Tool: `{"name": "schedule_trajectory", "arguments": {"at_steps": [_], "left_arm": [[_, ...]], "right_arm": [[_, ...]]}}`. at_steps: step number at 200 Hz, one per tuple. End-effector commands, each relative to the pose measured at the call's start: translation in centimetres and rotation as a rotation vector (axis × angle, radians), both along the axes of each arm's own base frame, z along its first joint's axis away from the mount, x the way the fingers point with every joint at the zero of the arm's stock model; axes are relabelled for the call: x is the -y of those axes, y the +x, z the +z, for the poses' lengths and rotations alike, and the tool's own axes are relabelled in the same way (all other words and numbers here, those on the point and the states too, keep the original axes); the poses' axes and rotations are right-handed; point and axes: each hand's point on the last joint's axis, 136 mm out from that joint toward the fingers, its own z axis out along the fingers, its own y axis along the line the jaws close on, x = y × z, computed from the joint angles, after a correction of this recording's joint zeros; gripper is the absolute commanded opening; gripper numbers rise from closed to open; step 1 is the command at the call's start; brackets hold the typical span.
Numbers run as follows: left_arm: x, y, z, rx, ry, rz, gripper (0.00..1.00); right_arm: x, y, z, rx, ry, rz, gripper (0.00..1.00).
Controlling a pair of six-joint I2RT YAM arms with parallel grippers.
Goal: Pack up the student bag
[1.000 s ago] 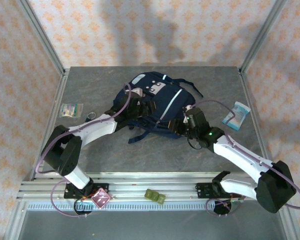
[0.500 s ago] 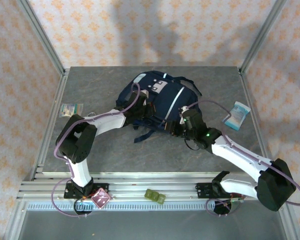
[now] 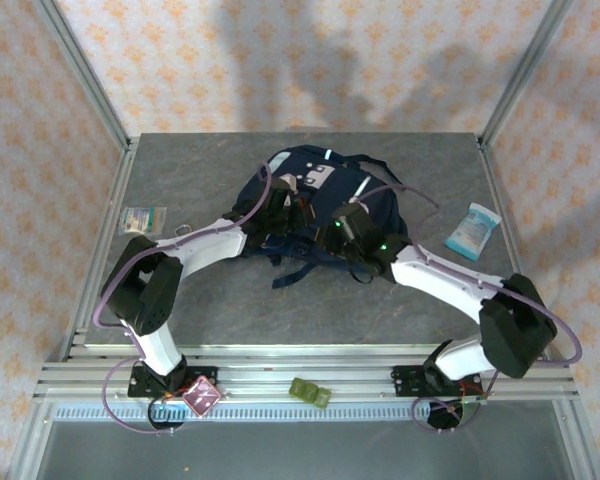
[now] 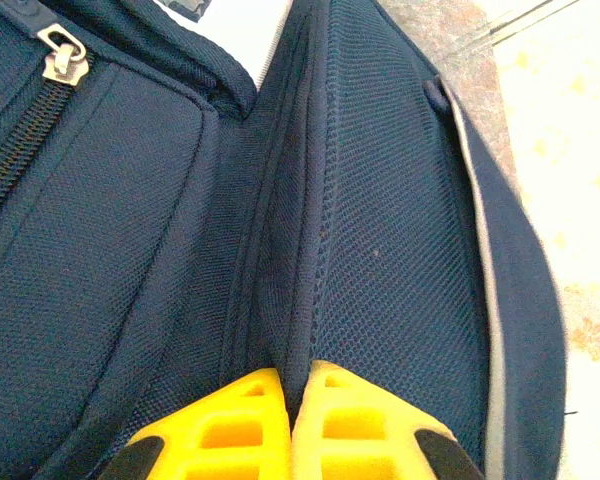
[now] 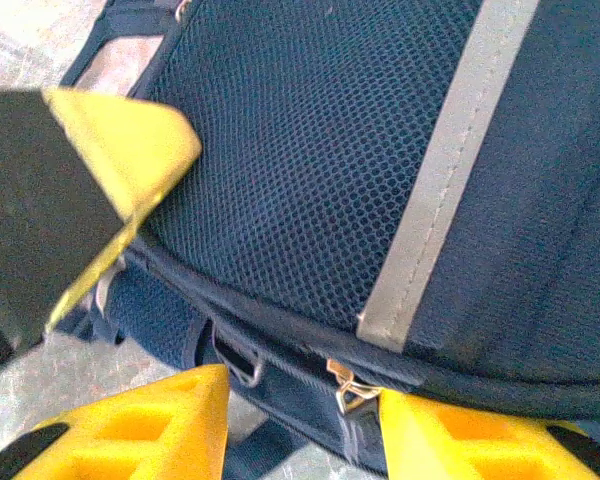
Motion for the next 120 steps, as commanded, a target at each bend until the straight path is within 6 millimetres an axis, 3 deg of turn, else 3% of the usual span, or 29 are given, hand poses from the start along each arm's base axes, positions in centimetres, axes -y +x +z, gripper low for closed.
{"name": "schedule_trajectory", "arguments": {"at_steps": [1, 32, 53, 77, 101, 120], "left_arm": [[2.6, -0.4, 6.7, 0.136, -0.15, -0.074, 0.0], [2.7, -0.3, 6.9, 0.143, -0.158, -0.074, 0.0], [2.7, -0.2, 6.9, 0.146, -0.154, -0.073, 0.0], [2.2, 0.2, 6.8, 0.156, -0.132, -0.054, 0.0], [0.7, 0.7, 6.3, 0.156, -0.096, -0.015, 0.0], [-0.8, 1.1, 5.6, 0.157, -0.054, 0.015, 0.0]], "right_arm": [[1.3, 1.8, -0.2, -0.003, -0.077, -0.137, 0.41], [1.9, 2.0, -1.3, -0.012, -0.177, -0.189, 0.39], [1.9, 1.7, -1.9, -0.017, -0.213, -0.182, 0.19], [2.0, 0.9, -2.1, -0.039, -0.221, -0.167, 0.14], [3.6, -0.3, -2.3, -0.05, -0.27, -0.162, 0.05], [6.0, -1.3, -3.1, -0.069, -0.328, -0.173, 0.04]]}}
